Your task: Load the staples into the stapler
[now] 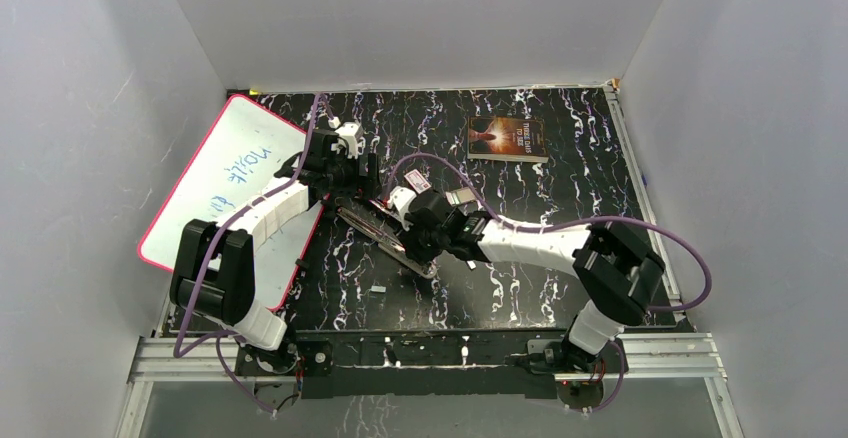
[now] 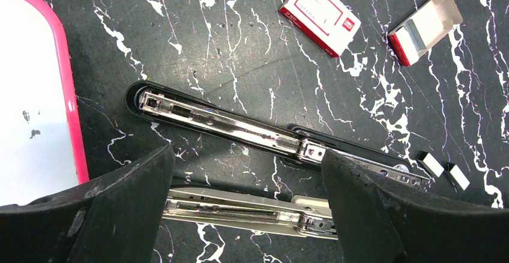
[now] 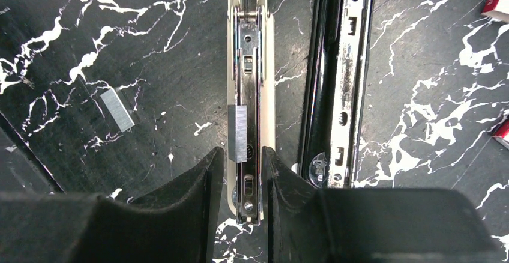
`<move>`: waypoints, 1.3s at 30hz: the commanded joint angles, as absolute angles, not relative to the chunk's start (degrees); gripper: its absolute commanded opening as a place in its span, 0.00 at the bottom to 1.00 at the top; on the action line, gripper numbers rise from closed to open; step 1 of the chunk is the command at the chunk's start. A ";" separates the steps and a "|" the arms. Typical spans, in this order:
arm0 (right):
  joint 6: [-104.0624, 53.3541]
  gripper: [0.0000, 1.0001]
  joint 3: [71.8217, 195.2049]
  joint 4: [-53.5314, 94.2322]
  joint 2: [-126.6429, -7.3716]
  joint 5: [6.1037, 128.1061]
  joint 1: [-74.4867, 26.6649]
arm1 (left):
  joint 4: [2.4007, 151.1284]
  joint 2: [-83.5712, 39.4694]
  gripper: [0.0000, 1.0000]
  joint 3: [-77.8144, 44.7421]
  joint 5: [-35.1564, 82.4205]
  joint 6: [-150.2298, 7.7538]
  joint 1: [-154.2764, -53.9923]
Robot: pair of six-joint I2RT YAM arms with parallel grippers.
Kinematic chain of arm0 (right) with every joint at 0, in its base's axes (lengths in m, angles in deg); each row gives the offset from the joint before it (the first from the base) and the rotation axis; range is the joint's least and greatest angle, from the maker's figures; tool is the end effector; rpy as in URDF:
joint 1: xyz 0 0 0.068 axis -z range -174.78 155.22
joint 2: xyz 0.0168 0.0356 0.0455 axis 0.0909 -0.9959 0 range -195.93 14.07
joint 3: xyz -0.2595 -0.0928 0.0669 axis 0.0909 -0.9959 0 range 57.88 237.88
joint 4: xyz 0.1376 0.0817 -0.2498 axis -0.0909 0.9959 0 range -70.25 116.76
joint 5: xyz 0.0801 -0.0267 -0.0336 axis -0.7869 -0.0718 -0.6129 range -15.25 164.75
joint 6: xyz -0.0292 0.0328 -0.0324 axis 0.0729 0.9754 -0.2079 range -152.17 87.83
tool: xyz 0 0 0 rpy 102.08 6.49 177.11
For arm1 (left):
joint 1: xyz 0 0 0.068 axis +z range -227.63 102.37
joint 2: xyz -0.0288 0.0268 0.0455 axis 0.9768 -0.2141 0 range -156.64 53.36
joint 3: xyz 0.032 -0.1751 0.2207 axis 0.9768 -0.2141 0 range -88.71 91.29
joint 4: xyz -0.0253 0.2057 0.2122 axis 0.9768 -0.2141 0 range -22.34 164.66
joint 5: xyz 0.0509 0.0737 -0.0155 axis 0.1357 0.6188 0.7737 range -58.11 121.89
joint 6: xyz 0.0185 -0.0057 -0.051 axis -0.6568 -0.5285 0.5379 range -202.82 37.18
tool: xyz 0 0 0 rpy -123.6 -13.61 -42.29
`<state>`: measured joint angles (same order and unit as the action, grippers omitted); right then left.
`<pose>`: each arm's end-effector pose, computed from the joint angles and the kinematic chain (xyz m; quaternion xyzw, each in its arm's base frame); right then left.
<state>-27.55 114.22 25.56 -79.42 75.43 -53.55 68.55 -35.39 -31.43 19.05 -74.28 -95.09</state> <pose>0.1967 0.3238 0.1901 -0.4152 0.8175 0.2050 0.3424 0.3533 -0.1196 0.2255 0.1186 0.8850 -0.1965 0.4051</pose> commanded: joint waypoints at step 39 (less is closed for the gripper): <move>-44.52 0.56 110.37 13.94 -81.78 100.54 -66.73 | 67.54 -34.06 0.92 -29.55 19.67 -75.07 -94.86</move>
<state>-43.50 108.64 16.16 -80.49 97.95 -66.16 68.27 -35.39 -31.43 19.29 -74.30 -95.09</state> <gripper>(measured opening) 0.566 0.915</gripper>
